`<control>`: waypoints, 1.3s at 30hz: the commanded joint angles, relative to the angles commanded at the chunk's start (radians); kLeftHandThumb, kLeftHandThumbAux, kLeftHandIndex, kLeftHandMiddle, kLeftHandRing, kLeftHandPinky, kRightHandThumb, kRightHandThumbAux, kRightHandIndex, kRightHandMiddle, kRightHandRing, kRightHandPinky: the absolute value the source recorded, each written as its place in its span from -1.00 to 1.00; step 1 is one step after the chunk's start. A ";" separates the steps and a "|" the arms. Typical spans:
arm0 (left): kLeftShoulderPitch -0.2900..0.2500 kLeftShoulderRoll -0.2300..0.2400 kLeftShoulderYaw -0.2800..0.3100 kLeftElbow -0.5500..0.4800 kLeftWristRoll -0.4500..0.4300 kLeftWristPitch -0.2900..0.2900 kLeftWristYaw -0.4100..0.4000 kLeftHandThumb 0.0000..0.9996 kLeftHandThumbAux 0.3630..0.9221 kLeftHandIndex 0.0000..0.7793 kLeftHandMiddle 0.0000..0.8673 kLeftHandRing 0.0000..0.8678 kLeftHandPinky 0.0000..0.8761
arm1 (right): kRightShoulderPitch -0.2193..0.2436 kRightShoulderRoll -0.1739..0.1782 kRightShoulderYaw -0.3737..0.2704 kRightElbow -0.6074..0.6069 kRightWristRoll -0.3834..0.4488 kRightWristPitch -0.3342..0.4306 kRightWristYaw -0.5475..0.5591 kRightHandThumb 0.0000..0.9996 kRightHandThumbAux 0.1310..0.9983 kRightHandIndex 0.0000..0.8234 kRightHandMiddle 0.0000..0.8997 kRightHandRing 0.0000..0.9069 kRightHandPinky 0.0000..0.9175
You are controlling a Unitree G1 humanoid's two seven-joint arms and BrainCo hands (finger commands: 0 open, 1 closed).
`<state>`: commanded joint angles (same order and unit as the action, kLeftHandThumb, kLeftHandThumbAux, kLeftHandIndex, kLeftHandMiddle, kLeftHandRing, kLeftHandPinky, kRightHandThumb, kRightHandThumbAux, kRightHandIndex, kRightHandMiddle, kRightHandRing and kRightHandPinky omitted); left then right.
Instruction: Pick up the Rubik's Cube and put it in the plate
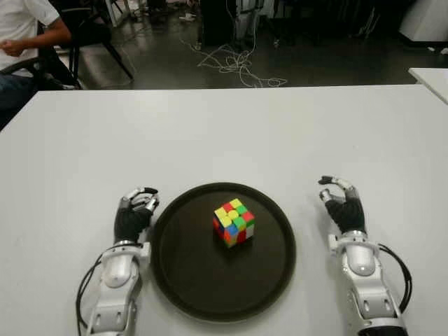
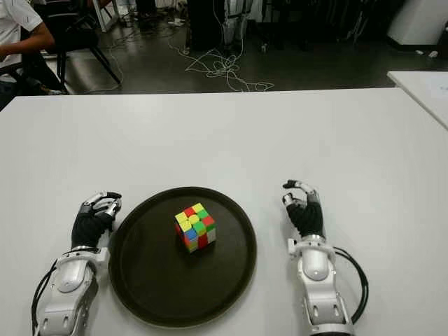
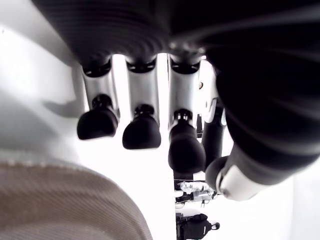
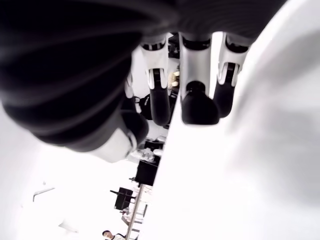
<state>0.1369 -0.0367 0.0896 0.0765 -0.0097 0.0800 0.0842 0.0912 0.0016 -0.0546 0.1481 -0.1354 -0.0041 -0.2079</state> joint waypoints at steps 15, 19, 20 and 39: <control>-0.001 0.003 -0.003 -0.004 0.015 0.004 0.009 0.42 0.22 0.14 0.86 0.88 0.84 | -0.018 0.020 -0.027 0.080 0.062 -0.108 0.002 0.39 0.37 0.07 0.82 0.82 0.79; -0.001 0.003 -0.003 -0.002 0.018 0.001 0.008 0.42 0.22 0.14 0.85 0.87 0.82 | -0.020 0.023 -0.034 0.094 0.085 -0.136 0.014 0.39 0.37 0.07 0.82 0.82 0.80; -0.001 0.004 -0.004 -0.002 0.019 0.001 0.008 0.42 0.22 0.14 0.85 0.87 0.82 | -0.020 0.023 -0.036 0.097 0.091 -0.143 0.020 0.39 0.37 0.07 0.82 0.83 0.80; -0.001 0.004 -0.002 0.001 0.017 0.000 0.003 0.42 0.22 0.14 0.85 0.87 0.82 | -0.044 0.018 -0.057 0.162 0.125 -0.227 0.053 0.39 0.37 0.06 0.84 0.83 0.81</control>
<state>0.1355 -0.0327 0.0874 0.0777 0.0075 0.0803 0.0871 0.0470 0.0193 -0.1118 0.3099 -0.0108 -0.2310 -0.1553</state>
